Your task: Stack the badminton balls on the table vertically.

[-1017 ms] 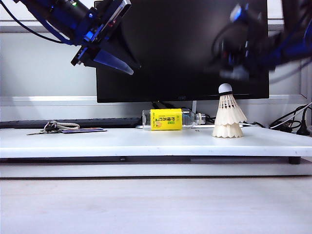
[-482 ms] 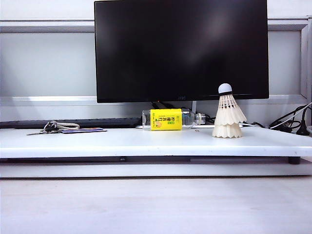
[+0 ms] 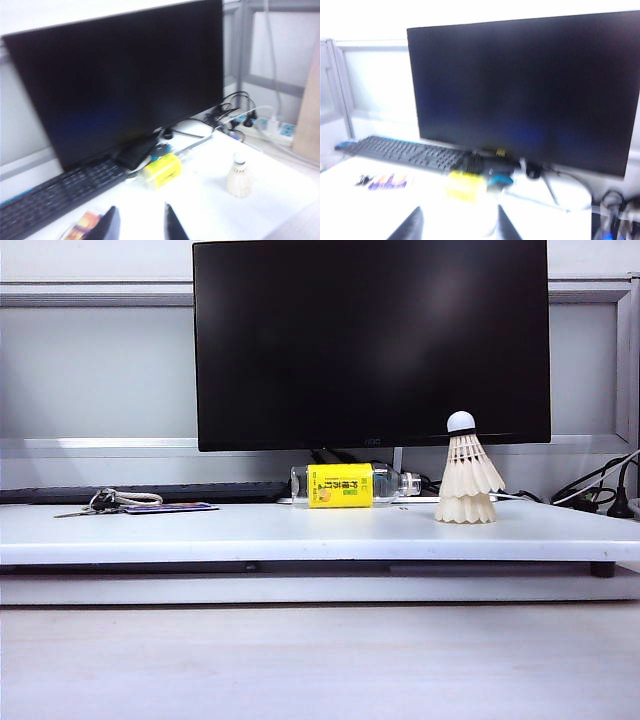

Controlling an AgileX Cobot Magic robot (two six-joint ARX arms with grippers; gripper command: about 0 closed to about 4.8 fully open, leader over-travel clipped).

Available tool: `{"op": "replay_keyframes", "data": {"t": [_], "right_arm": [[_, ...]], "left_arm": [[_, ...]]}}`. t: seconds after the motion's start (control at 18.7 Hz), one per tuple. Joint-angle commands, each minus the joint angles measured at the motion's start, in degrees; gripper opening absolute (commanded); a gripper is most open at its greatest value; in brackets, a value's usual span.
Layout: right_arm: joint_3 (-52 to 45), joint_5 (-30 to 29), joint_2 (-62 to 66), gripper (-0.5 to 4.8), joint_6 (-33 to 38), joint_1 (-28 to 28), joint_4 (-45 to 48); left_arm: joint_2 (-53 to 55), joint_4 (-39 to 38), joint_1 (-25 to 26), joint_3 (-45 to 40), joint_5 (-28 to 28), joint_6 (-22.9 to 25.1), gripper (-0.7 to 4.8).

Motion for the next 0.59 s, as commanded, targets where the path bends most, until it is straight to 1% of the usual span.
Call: {"op": "replay_keyframes", "data": {"t": [0.05, 0.11, 0.16, 0.21, 0.32, 0.37, 0.59], "right_arm": [[-2.49, -0.35, -7.45, 1.66, 0.07, 0.02, -5.62], [-3.45, -0.07, -10.45, 1.65, 0.24, 0.02, -8.15], [-4.87, 0.11, -15.78, 1.44, 0.24, 0.02, -13.66], [-5.33, 0.09, -17.25, 1.33, 0.24, 0.02, -15.04], [-6.6, 0.0, -19.8, 1.33, 0.68, 0.02, -16.83], [-6.84, 0.09, -19.76, 1.33, 2.82, 0.04, -16.79], [-7.93, 0.2, -19.76, 1.33, 3.48, 0.02, -18.12]], "left_arm": [[-10.32, 1.09, -0.02, -6.8, -3.56, -1.05, 1.25], [-14.21, 1.05, -0.02, -9.09, -3.72, -1.38, 1.25], [-21.07, 0.68, -0.02, -12.9, -4.31, -3.54, 1.25], [-22.99, 0.52, -0.02, -14.05, -5.16, -4.55, 1.25], [-28.11, -0.98, -0.02, -17.55, -6.32, -7.32, 1.25], [-30.49, -2.38, -0.02, -19.56, -7.23, -7.89, 1.25], [-31.15, -4.26, 0.0, -22.93, -8.57, -9.14, 1.25]]}}
